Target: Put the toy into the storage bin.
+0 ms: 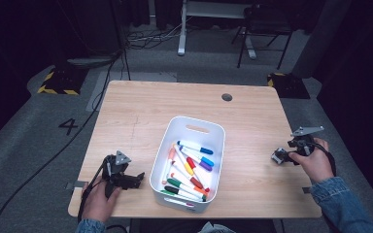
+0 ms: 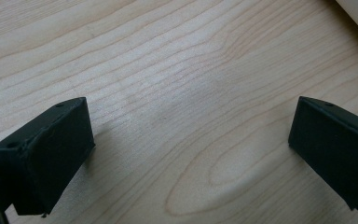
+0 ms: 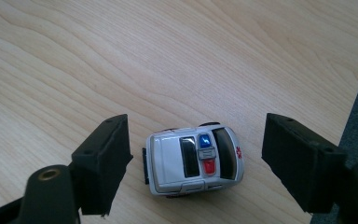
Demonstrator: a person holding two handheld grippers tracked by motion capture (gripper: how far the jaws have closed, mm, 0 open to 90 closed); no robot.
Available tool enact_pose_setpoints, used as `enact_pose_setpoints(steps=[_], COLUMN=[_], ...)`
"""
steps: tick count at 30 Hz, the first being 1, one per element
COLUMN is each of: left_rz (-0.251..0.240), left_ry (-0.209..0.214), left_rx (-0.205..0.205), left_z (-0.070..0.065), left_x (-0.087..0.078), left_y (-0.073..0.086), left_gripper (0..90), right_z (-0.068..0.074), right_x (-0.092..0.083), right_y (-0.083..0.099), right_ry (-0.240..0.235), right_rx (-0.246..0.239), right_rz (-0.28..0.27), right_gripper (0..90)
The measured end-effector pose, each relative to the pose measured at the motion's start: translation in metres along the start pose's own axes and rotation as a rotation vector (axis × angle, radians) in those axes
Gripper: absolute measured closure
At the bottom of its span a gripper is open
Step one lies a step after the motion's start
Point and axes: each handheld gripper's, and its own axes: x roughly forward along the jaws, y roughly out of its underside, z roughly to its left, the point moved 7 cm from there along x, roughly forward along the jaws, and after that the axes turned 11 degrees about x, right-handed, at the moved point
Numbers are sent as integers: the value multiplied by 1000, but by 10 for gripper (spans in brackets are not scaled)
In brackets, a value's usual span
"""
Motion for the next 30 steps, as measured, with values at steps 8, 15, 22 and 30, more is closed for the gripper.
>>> enact_pose_setpoints(steps=[8, 15, 22, 30], left_rz=[0, 0, 0, 0], left_ry=[-1, 0, 0, 1], left_rx=[0, -1, 0, -1], left_z=[0, 0, 0, 0], left_x=[0, 0, 0, 0], left_y=[0, 0, 0, 0], left_gripper=[1, 1, 1, 1], right_z=[-4, -7, -7, -2], right_x=[16, 29, 32, 26], right_y=[12, 21, 25, 22], right_ry=[-21, -22, -43, -47], right_rx=[-15, -17, 21, 11], right_rz=[39, 67, 63, 57], right_gripper=[213, 204, 246, 248])
